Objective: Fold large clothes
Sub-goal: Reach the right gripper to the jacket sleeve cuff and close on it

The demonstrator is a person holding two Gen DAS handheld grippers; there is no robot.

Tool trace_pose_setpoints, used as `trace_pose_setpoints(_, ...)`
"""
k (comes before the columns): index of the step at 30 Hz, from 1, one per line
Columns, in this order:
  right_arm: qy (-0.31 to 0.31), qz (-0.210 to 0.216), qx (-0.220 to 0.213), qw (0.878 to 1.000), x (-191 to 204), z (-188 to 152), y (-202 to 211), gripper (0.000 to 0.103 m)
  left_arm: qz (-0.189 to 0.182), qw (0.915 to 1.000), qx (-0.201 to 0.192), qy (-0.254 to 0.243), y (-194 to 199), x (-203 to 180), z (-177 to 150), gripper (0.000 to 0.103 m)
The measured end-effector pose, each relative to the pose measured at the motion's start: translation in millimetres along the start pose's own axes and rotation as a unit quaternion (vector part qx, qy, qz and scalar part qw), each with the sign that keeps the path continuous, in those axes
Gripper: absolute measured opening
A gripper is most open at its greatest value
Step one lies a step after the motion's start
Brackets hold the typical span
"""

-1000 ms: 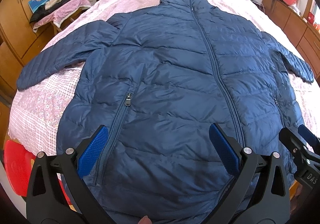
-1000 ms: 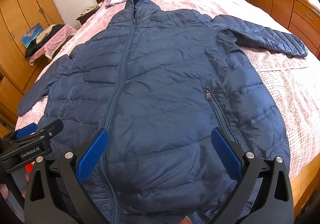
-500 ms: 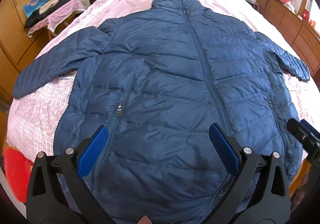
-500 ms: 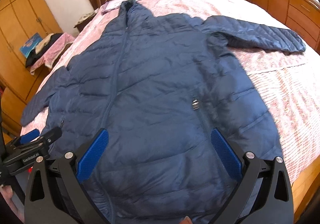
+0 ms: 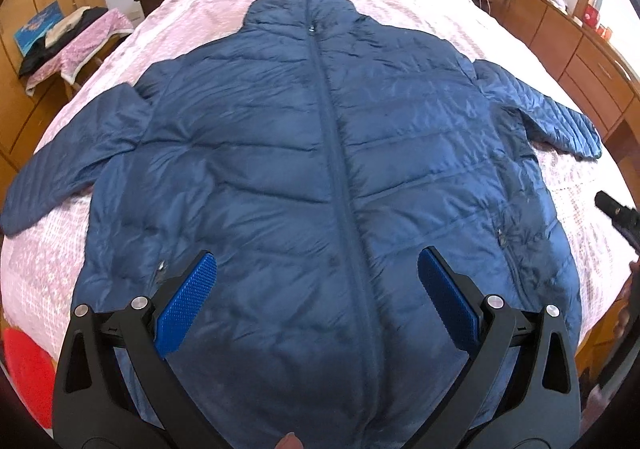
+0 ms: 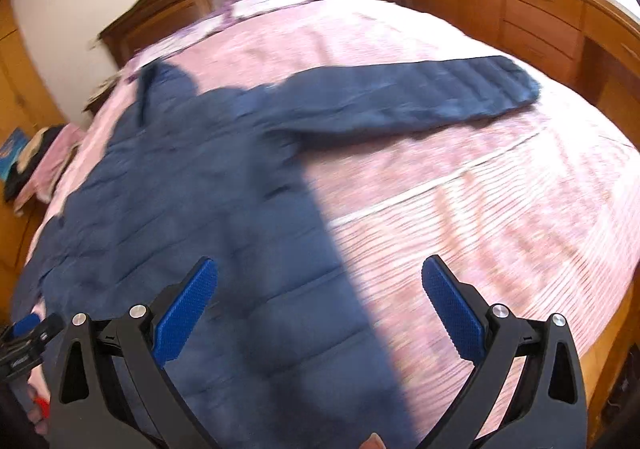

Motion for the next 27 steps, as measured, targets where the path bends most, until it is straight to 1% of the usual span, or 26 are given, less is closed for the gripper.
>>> trace_pose_setpoints(5,-0.039,-0.035,-0.006,0.999,-60.8,35.7,-30.2,0.098,0.006,1.0,0.003,-0.002,-17.5,-16.4,17.9,0.1)
trace_pose_setpoints(8,-0.066,-0.049,-0.003,0.997,-92.5,54.1,-50.7,0.098,0.006,1.0,0.003,0.0,-29.8,-24.7,25.4,0.1)
trace_pose_setpoints(12,-0.092,-0.07,-0.002,0.993,-125.6,77.2,-78.3,0.098,0.01,0.9999,0.014,-0.001,-50.9,-35.4,31.3,0.1)
trace_pose_setpoints(15,-0.115,-0.071,0.008,0.991,-148.6,95.7,-105.5,0.098,0.011,0.9996,0.025,-0.004,-69.4,-45.4,33.3,0.1)
trace_pose_setpoints(17,-0.132,-0.067,0.013,0.989,-161.9,108.5,-122.9,0.098,0.013,0.9995,0.029,-0.008,-77.7,-50.1,33.2,0.1)
trace_pose_setpoints(20,-0.147,-0.07,0.014,0.987,-174.2,120.0,-133.9,0.098,0.018,0.9991,0.038,-0.012,-90.8,-54.5,31.9,0.1)
trace_pose_setpoints(23,-0.168,-0.075,0.019,0.983,-190.7,133.6,-156.6,0.098,0.021,0.9985,0.048,-0.012,-103.6,-56.7,29.5,0.1)
trace_pose_setpoints(27,-0.191,-0.073,0.032,0.978,-202.1,144.8,-179.2,0.098,0.026,0.9974,0.067,-0.005,-119.8,-54.4,24.4,0.1)
Point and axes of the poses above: each gripper's, at about its wrist camera, not at the fingertips, and y roughly against the way its jaws point, x to its left, z to its top, the point moved 5 cm from there along -y, roughly the way its jaws point, and after that the axes turned 10 degrees about -z, right-handed, at the moved point
